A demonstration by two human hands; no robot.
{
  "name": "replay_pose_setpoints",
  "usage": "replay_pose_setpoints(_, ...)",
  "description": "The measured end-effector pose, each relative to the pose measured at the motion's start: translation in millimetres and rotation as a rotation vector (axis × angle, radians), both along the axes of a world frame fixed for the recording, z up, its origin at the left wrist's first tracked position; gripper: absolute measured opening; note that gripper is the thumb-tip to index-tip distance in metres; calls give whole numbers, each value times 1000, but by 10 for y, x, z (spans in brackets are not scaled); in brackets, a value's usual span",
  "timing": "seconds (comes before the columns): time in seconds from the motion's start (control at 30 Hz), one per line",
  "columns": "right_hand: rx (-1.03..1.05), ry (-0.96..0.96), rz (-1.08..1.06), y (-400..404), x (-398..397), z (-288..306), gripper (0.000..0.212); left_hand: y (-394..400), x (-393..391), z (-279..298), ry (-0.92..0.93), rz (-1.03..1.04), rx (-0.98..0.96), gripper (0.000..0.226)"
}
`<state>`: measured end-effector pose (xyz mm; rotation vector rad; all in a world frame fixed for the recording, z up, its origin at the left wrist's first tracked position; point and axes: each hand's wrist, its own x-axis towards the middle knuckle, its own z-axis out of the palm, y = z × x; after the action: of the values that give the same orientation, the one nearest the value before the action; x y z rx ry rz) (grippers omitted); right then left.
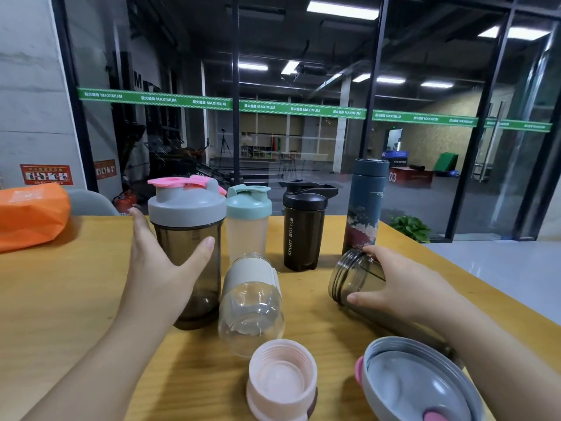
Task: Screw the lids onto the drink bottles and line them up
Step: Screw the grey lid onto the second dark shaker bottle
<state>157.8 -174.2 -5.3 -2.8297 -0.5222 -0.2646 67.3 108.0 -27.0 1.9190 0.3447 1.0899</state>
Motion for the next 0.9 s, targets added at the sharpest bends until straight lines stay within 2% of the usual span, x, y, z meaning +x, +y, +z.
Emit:
replay_pose_setpoints(0.13,-24,-18,-11,-4,0,4,94,-206,-71,64,-95,107,287,104)
replay_pose_setpoints(0.33,-38,-23,-11,3,5,-2,91,-496,-97,75,-137,-33,638,92)
replay_pose_setpoints(0.6,-32,-22,-4,0,45,-17,93,-914,-112,-112,59,-368,842,73)
replay_pose_setpoints(0.77,-28,-36,1,-1,58,-32,92,-1042,-109,-155,142,-460,818,63)
replay_pose_setpoints(0.83,-32,-44,4,-1,61,-38,92,-1100,-99,-152,181,-475,797,66)
replay_pose_setpoints(0.9,-35,-49,8,0,61,-42,93,-1183,-88,-159,241,-464,796,79)
